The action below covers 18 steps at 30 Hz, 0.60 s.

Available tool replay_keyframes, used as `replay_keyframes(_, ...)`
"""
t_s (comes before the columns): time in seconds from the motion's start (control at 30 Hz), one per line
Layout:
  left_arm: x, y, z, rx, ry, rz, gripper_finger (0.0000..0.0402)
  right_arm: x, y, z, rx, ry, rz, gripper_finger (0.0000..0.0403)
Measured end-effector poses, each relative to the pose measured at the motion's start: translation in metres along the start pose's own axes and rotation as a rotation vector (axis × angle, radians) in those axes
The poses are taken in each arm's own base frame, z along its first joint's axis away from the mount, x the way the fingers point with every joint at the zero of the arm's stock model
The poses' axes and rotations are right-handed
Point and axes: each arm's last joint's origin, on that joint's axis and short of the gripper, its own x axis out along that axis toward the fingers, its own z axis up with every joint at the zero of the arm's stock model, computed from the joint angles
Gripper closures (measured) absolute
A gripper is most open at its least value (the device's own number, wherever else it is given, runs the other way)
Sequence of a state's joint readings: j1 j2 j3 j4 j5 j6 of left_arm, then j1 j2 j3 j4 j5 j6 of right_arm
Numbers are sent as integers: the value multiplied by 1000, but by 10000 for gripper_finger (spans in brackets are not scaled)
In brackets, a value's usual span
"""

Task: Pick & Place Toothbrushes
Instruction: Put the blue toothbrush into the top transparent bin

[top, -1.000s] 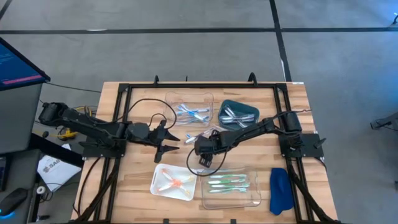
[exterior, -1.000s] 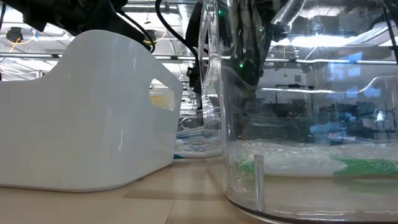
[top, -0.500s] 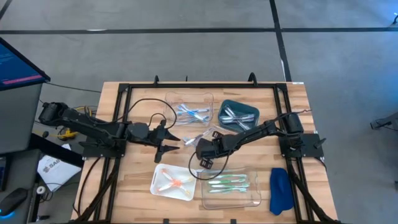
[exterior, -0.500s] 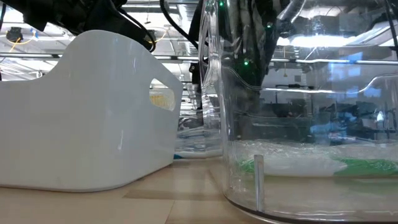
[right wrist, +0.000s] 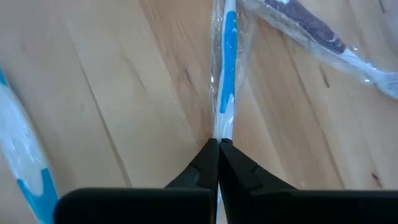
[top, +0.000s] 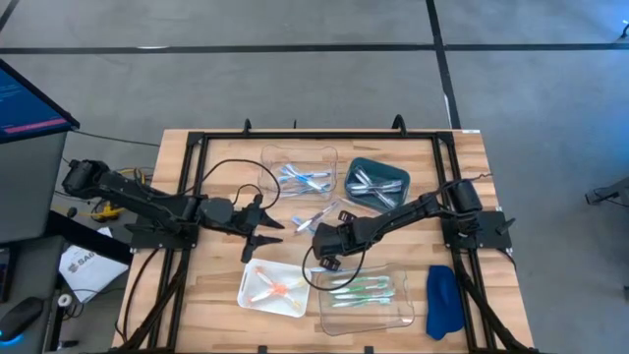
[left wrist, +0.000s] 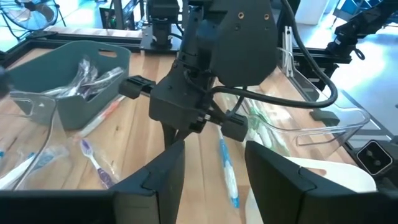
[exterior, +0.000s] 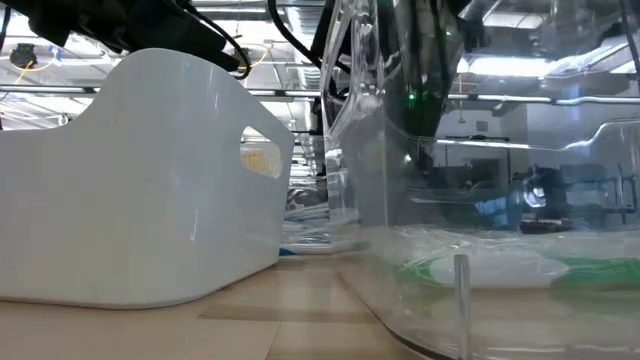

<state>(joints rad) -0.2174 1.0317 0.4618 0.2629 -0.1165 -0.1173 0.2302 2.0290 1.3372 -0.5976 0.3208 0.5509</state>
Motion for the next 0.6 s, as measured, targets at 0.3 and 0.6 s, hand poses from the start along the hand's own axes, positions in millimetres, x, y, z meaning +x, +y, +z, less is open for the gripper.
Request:
replay_keyframes(0.3, 0, 0, 0, 3, -2, 3, 238, -25, 6, 14, -50, -12, -38, 403)
replay_keyframes(0.6, 0, 0, 0, 3, -4, 4, 238, -52, 6, 25, -135, 54, -68, 403)
